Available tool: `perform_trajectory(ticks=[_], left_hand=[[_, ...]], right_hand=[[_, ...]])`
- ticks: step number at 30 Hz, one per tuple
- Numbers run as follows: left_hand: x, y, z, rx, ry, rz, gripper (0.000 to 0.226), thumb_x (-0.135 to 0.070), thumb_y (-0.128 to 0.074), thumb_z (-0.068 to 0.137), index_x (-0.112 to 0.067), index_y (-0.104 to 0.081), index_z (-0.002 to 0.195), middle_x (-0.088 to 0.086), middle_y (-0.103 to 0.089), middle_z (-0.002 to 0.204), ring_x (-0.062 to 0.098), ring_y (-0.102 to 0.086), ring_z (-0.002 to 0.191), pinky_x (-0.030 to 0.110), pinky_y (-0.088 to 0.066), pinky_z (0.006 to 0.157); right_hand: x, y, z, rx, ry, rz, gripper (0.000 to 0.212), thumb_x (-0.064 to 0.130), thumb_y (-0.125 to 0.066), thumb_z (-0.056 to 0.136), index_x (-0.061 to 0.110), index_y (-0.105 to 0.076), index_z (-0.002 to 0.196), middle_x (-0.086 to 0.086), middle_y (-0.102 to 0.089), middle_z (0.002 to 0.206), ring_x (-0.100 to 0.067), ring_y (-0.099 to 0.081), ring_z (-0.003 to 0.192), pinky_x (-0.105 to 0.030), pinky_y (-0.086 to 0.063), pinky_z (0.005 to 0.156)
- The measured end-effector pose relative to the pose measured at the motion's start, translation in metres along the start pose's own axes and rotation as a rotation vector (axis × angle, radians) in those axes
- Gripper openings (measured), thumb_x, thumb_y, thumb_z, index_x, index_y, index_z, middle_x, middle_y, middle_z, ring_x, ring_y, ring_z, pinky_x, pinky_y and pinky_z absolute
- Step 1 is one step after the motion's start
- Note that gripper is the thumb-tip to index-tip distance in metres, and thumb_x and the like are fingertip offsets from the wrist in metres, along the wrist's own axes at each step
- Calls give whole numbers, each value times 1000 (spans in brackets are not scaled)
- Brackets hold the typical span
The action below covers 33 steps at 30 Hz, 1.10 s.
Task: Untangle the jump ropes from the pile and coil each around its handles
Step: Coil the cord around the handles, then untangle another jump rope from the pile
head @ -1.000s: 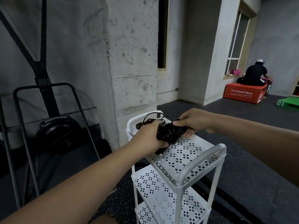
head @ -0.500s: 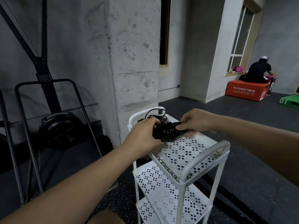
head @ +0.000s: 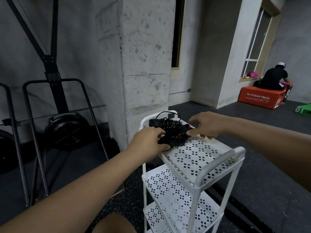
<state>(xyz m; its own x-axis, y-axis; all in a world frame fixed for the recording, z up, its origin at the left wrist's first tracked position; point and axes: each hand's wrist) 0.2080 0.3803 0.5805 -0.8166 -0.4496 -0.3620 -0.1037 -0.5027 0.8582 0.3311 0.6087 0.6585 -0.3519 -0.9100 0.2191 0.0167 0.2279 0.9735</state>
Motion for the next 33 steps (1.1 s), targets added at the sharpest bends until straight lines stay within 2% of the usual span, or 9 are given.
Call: perform_trajectory(ticks=[4,7,9,11,16,19,25,30,33], left_hand=[[10,8,-10,-65,7,-108,51,-53,-74,93,-31,-66,138,-7,-69,131,15,-65,118,42,-55,100],[29,20,-25,-110,6,-172,41,-42,-72,99,-25,-68,136,-8,-70,124,11,-65,114,34,-55,98],[50,26,-40,-130,45,-206,37,-38,-72,99,-25,-70,134,-10,-71,119,6,-65,110,30,-55,96],[74,31,-55,-120,110,-218,35,-39,-71,100,-26,-70,132,-13,-71,115,2,-65,106,27,-54,97],[133,43,-99,-91,266,-218,26,-36,-69,102,-26,-71,126,-16,-73,104,-2,-66,98,19,-51,85],[187,41,-144,-75,420,-221,22,-38,-68,102,-29,-71,122,-17,-74,104,0,-67,96,22,-52,82],[274,9,-215,-68,664,-270,13,-33,-67,101,-28,-74,111,-11,-73,96,10,-65,87,27,-44,73],[341,-42,-256,10,839,-321,8,-31,-68,101,-27,-75,101,-4,-73,93,18,-65,86,29,-42,70],[377,-81,-274,65,909,-320,8,-32,-70,99,-26,-75,101,-3,-75,94,13,-63,80,27,-42,64]], right_hand=[[31,20,2,-171,25,-18,55,53,-74,98,22,-61,141,8,-71,58,-17,-77,72,-38,-63,81],[73,25,-1,-155,98,39,40,52,-75,97,27,-69,127,6,-76,73,-13,-75,65,-36,-63,76],[107,19,-1,-158,174,18,37,54,-74,95,31,-71,123,10,-73,84,-10,-73,75,-33,-59,76],[142,9,1,-149,251,-2,38,55,-74,95,31,-71,125,14,-71,84,-7,-70,86,-30,-53,76],[224,-25,10,-17,352,-3,35,48,-72,99,24,-70,125,4,-79,83,-12,-75,72,-27,-58,67],[274,-77,27,105,416,23,32,44,-73,100,22,-70,123,2,-78,81,-12,-72,67,-24,-53,56],[329,-206,69,341,382,254,22,38,-77,99,19,-72,110,-5,-80,86,-14,-67,64,-26,-50,50],[353,-325,102,506,381,400,14,31,-74,101,20,-73,110,-3,-78,85,-11,-67,67,-26,-51,53],[353,-388,125,620,355,476,16,26,-72,103,16,-72,115,-5,-77,87,-13,-69,72,-27,-52,57]])
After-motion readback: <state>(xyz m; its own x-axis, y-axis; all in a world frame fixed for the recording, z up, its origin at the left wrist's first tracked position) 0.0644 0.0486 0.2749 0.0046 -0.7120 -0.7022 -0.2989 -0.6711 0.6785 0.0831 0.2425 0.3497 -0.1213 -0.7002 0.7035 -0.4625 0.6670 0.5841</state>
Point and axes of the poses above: each hand's wrist, its own z-axis towards the middle knuckle, its own y-axis out of the back of the hand, x = y × z
